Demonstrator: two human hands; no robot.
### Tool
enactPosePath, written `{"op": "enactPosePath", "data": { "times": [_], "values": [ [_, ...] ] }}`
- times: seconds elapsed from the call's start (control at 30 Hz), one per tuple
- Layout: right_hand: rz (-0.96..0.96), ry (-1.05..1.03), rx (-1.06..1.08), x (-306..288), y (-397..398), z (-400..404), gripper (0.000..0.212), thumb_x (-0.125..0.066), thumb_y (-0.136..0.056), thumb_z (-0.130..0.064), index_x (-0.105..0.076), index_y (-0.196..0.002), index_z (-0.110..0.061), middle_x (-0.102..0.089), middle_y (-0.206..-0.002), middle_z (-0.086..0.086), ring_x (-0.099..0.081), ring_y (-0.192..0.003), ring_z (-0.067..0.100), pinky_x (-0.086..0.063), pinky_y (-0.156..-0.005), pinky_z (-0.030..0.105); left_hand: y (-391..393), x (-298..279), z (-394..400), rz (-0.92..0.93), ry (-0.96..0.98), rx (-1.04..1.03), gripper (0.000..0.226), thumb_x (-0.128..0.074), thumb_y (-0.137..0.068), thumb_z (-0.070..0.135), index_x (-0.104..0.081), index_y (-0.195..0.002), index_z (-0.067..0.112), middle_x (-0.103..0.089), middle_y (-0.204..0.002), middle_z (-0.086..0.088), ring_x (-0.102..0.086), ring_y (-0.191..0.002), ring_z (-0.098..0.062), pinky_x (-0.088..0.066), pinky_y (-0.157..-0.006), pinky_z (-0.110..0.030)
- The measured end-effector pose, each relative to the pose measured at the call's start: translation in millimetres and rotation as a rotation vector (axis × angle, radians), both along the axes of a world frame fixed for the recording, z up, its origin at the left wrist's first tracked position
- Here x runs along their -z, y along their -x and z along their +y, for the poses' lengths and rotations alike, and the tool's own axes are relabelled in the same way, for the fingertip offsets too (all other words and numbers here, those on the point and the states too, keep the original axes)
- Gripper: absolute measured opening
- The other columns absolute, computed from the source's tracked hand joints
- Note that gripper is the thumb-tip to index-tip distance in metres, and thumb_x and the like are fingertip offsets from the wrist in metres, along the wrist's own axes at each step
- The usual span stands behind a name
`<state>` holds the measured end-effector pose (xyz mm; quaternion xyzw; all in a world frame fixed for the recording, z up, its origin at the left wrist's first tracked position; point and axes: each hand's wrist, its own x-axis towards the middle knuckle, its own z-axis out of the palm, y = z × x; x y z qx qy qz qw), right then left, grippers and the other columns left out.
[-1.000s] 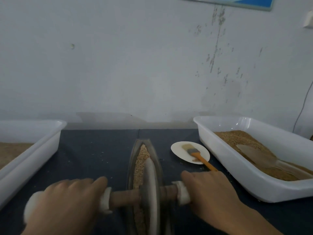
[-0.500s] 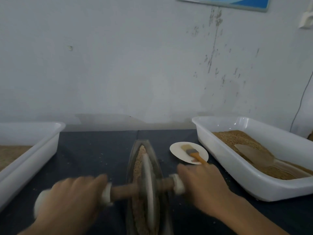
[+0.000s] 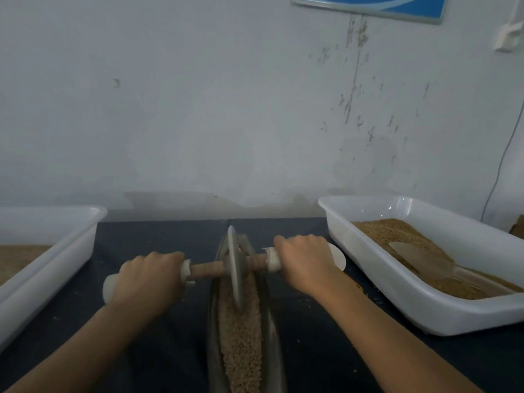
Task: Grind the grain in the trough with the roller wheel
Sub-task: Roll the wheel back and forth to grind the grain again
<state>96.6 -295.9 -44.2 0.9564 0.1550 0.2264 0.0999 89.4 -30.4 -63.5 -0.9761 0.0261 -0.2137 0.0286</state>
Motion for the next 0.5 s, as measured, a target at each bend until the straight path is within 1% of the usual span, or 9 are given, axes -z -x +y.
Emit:
{"op": "enactPosePath", "data": {
  "times": [0.07, 0.13, 0.2, 0.27, 0.33, 0.37, 0.4, 0.47, 0.5],
  "values": [
    [0.017, -0.034, 0.03, 5, -5, -2, 0.027, -0.063, -0.083, -0.031, -0.038, -0.087, -0.022, -0.063, -0.084, 0.0, -0.055, -0.07, 0.022, -0.032, -0.058, 0.032, 0, -6, -3, -0.036, -0.078, 0.013, 0.018, -0.058, -0.081, 0.048, -0.045, -0.084, 0.035, -0.046, -0.071, 0.012, -0.051, -0.068, -0.013, -0.034, -0.059, -0.029],
    [0.081, -0.083, 0.024, 11, 11, -9, 0.023, -0.061, -0.084, -0.033, -0.043, -0.089, -0.022, -0.061, -0.083, -0.002, -0.054, -0.071, 0.019, -0.041, -0.062, 0.033, 14, -9, -5, -0.045, -0.142, 0.04, 0.021, -0.055, -0.082, 0.05, -0.041, -0.086, 0.035, -0.049, -0.075, 0.011, -0.058, -0.075, -0.012, -0.032, -0.059, -0.029],
    [0.155, -0.105, -0.017, 16, 42, -16, 0.022, -0.063, -0.082, -0.033, -0.042, -0.087, -0.028, -0.061, -0.082, -0.004, -0.057, -0.078, 0.019, -0.037, -0.059, 0.031, 38, -5, 1, -0.029, -0.185, 0.076, 0.025, -0.055, -0.08, 0.053, -0.037, -0.083, 0.036, -0.049, -0.074, 0.011, -0.06, -0.077, -0.011, -0.032, -0.057, -0.029],
    [0.222, -0.11, -0.037, 17, 76, -24, 0.024, -0.062, -0.081, -0.032, -0.038, -0.084, -0.032, -0.058, -0.08, -0.007, -0.058, -0.079, 0.018, -0.037, -0.058, 0.032, 64, -4, 7, -0.082, -0.17, 0.24, 0.034, -0.063, -0.066, 0.054, -0.036, -0.072, 0.035, -0.046, -0.06, 0.01, -0.06, -0.059, -0.013, -0.037, -0.049, -0.028],
    [0.302, -0.104, -0.03, 11, 100, -29, 0.026, -0.059, -0.083, -0.035, -0.033, -0.085, -0.034, -0.05, -0.078, -0.011, -0.055, -0.077, 0.016, -0.04, -0.063, 0.033, 83, -3, 13, -0.183, -0.047, 0.448, 0.036, -0.061, -0.054, 0.056, -0.036, -0.067, 0.033, -0.043, -0.049, 0.008, -0.055, -0.042, -0.017, -0.044, -0.042, -0.029],
    [0.334, -0.095, -0.026, 9, 106, -29, 0.03, -0.059, -0.082, -0.037, -0.029, -0.082, -0.036, -0.045, -0.076, -0.012, -0.053, -0.076, 0.015, -0.036, -0.061, 0.031, 89, -4, 14, -0.148, -0.047, 0.449, 0.035, -0.053, -0.056, 0.061, -0.036, -0.069, 0.033, -0.044, -0.051, 0.007, -0.057, -0.044, -0.018, -0.048, -0.044, -0.032],
    [0.318, -0.062, -0.043, 5, 109, -27, 0.036, -0.061, -0.079, -0.039, -0.026, -0.077, -0.036, -0.043, -0.073, -0.012, -0.052, -0.072, 0.014, -0.031, -0.055, 0.029, 92, -4, 14, -0.066, -0.096, 0.392, 0.037, -0.043, -0.058, 0.069, -0.036, -0.074, 0.036, -0.048, -0.058, 0.009, -0.063, -0.057, -0.015, -0.051, -0.054, -0.032],
    [0.161, -0.001, -0.096, 0, 104, -26, 0.045, -0.069, -0.069, -0.04, -0.024, -0.074, -0.034, -0.05, -0.069, -0.01, -0.052, -0.061, 0.013, -0.017, -0.045, 0.023, 93, -2, 10, 0.04, -0.101, 0.23, 0.041, -0.031, -0.063, 0.079, -0.034, -0.085, 0.044, -0.051, -0.077, 0.015, -0.062, -0.088, -0.005, -0.044, -0.07, -0.028],
    [0.143, 0.001, -0.098, 0, 97, -24, 0.043, -0.069, -0.07, -0.039, -0.026, -0.075, -0.033, -0.055, -0.072, -0.009, -0.052, -0.06, 0.013, -0.016, -0.045, 0.024, 86, -2, 8, 0.056, -0.139, 0.159, 0.04, -0.034, -0.067, 0.077, -0.034, -0.089, 0.044, -0.051, -0.082, 0.017, -0.06, -0.091, -0.004, -0.04, -0.069, -0.028]
  ]
}}
